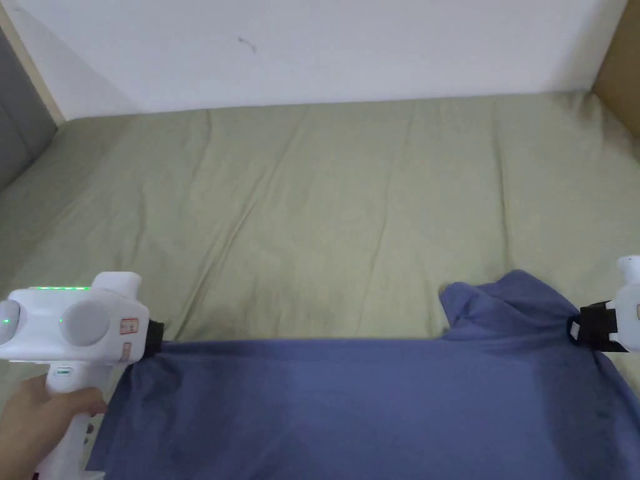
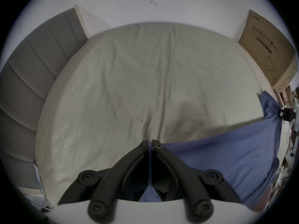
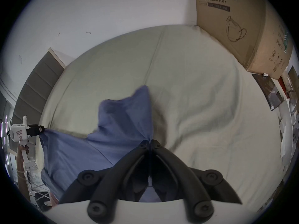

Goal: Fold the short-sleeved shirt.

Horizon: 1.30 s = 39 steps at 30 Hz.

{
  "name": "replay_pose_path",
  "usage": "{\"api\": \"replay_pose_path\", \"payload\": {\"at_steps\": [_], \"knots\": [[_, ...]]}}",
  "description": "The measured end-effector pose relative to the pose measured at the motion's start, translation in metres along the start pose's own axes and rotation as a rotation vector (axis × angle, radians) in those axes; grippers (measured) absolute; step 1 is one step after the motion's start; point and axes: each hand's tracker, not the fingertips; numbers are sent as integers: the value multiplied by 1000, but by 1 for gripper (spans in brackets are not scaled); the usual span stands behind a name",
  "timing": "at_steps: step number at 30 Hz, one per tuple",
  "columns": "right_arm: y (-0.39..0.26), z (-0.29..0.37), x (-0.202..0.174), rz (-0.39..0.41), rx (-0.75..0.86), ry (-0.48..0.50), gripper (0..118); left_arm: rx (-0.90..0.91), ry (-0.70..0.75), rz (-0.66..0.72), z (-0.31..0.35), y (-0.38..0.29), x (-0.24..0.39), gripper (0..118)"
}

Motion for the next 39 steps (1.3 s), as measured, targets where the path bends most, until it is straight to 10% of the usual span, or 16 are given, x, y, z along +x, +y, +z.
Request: {"api": "replay_pose_path", "payload": {"at_steps": [10, 19, 21, 23, 25, 32, 34, 35, 39], "knots": [[-77, 122, 2, 53, 88, 54, 1, 182, -26, 69, 156, -95, -16, 1], [-235, 153, 7, 38, -83, 43, 1, -1, -55, 188, 134, -246, -35, 2], [-254, 143, 14, 11, -88, 33, 2, -19, -31, 205, 122, -261, -36, 26], [-262, 139, 13, -12, -100, 22, 28, -53, 25, 208, 123, -268, -34, 66], [-262, 139, 9, 17, -100, -39, 92, -53, 39, 203, 122, -271, -36, 89], [-241, 176, -35, 80, 55, 19, 85, 97, -108, 384, 166, -263, -50, 82], [-240, 173, -53, 58, 95, 32, 21, 131, -148, 433, 170, -268, -55, 15], [-241, 168, -62, 47, 99, 46, 3, 164, -145, 467, 178, -276, -51, 0], [-248, 147, -97, -9, 88, 170, 3, 157, -216, 541, 179, -291, -59, 0]]}}
